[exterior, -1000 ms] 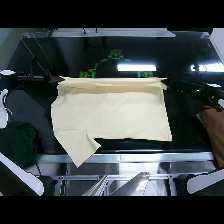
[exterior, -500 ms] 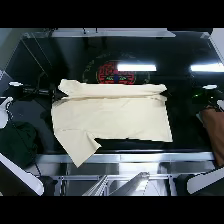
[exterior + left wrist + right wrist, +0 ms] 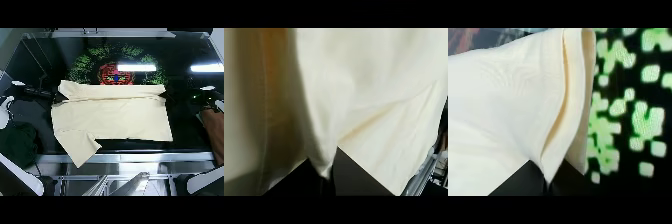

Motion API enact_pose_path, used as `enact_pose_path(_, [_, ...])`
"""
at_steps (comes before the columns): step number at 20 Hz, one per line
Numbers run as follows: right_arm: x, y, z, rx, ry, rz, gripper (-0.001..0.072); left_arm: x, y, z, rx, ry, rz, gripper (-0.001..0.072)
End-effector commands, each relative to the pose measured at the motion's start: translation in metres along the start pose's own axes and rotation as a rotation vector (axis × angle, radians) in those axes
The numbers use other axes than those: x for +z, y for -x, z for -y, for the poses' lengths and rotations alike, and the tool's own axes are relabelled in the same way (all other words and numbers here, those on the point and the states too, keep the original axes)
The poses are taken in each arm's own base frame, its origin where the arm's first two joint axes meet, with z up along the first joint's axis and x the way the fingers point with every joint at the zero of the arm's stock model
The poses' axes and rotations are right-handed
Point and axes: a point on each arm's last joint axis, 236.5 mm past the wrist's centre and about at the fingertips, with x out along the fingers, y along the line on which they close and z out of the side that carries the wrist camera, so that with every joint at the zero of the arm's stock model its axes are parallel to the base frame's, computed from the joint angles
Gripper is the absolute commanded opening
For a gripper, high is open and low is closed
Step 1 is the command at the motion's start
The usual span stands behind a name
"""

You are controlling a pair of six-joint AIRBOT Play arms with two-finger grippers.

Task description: Fold the shirts.

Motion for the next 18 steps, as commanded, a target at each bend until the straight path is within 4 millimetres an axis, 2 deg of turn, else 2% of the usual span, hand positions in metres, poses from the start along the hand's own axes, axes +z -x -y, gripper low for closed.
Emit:
enact_pose_path(1, [-0.002, 0.0, 0.001, -0.002, 0.003, -0.006, 0.0183, 0.003, -0.002, 0.005, 0.019, -0.031, -0.011, 0.0014])
enact_pose_path(2, [-0.001, 0.001, 0.0, -0.003, 0.005, -0.003, 0.0376, 0.004, -0.001, 0.011, 0.011, -0.048, -0.018, 0.0014])
enact_pose_path(3, [0.002, 0.003, 0.0, -0.007, 0.008, 0.005, 0.0407, 0.006, 0.003, 0.017, 0.005, -0.055, -0.019, 0.0015])
enact_pose_path(4, [0.006, 0.006, 0.0, -0.013, 0.013, 0.017, 0.0407, 0.007, 0.005, 0.024, 0.002, -0.069, -0.029, 0.0017])
enact_pose_path(6, [0.014, 0.015, -0.002, -0.027, 0.026, 0.045, 0.0404, 0.011, 0.014, 0.035, -0.003, -0.07, -0.036, 0.0428])
enact_pose_path(7, [0.018, 0.023, -0.001, -0.042, 0.041, 0.053, 0.0403, 0.013, 0.019, 0.036, 0.006, -0.066, -0.032, 0.0664])
enact_pose_path(8, [0.019, 0.033, 0.003, -0.067, 0.051, 0.055, 0.0404, 0.014, 0.028, 0.034, 0.024, -0.039, -0.037, 0.072])
enact_pose_path(10, [0.017, 0.054, 0.012, -0.128, 0.063, 0.035, 0.0405, 0.012, 0.048, 0.029, 0.052, 0.014, -0.049, 0.0719])
enact_pose_path(13, [0.01, 0.081, -0.007, -0.093, 0.101, 0.001, 0.0407, 0.004, 0.074, 0.032, 0.031, 0.075, -0.073, 0.0719])
enact_pose_path(14, [0.011, 0.086, -0.013, -0.085, 0.11, 0.001, 0.0421, -0.001, 0.079, 0.035, 0.02, 0.094, -0.094, 0.0718])
enact_pose_path(15, [0.013, 0.092, -0.019, -0.083, 0.121, 0.01, 0.0514, -0.009, 0.08, 0.041, 0.001, 0.112, -0.123, 0.0717])
enact_pose_path(16, [0.013, 0.096, -0.024, -0.082, 0.132, 0.009, 0.0516, -0.018, 0.081, 0.044, -0.006, 0.122, -0.151, 0.0692])
enact_pose_path(17, [0.007, 0.1, -0.028, -0.077, 0.127, -0.015, 0.0515, -0.03, 0.079, 0.051, -0.015, 0.129, -0.185, 0.0627])
enact_pose_path(18, [-0.004, 0.107, -0.03, -0.073, 0.116, -0.059, 0.0504, -0.043, 0.076, 0.055, -0.015, 0.138, -0.215, 0.0631])
